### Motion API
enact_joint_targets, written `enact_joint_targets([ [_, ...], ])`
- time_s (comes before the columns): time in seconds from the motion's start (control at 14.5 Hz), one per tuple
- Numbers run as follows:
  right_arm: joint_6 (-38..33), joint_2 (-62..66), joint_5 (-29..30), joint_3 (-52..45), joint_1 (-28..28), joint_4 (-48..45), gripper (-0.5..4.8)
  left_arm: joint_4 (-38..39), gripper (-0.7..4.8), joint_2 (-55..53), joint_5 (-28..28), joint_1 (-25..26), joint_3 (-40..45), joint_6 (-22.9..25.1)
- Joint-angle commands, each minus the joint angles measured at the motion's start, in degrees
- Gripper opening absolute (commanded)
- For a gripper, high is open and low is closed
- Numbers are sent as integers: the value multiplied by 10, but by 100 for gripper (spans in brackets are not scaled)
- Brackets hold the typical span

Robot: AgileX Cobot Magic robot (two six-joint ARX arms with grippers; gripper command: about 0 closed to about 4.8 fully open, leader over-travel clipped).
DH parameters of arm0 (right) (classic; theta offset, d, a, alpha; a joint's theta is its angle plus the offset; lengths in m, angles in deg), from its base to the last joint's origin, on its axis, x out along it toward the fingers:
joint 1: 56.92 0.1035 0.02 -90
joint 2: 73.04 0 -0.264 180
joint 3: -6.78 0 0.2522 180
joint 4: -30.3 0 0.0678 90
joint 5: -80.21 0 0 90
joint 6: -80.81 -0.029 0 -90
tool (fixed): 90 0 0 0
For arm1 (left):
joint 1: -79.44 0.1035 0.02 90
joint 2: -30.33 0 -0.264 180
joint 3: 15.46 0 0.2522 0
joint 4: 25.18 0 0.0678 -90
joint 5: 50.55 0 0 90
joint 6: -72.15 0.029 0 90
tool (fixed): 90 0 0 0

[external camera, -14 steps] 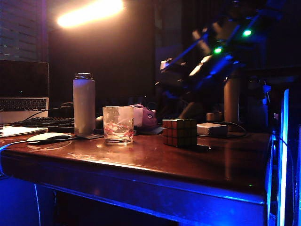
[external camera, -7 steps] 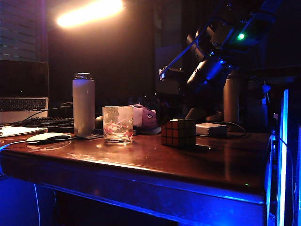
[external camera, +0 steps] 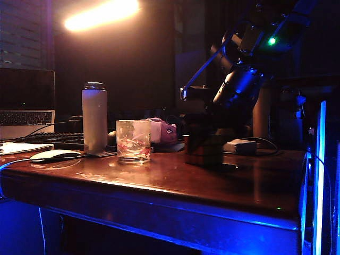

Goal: Stack the Rubik's Cube on top of the glass cup.

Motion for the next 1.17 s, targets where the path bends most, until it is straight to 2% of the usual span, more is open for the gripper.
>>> enact_joint_targets([
  [0.07, -1, -3, -4, 2, 0, 16, 313, -7, 18, 1, 4, -1, -4, -2],
  [0.28, -2, -7, -4, 24, 2, 18, 313, -7, 18, 1, 4, -1, -4, -2],
  [0.62, -3, -6, -3, 173, 17, 37, 313, -12, 17, 1, 4, -1, -4, -2],
  [0.9, -22, 27, 27, 240, 42, -19, 314, -11, 18, 1, 4, -1, -3, -2],
  [1.17, -34, 96, 23, 269, 75, -52, 313, -10, 18, 1, 4, -1, -3, -2],
])
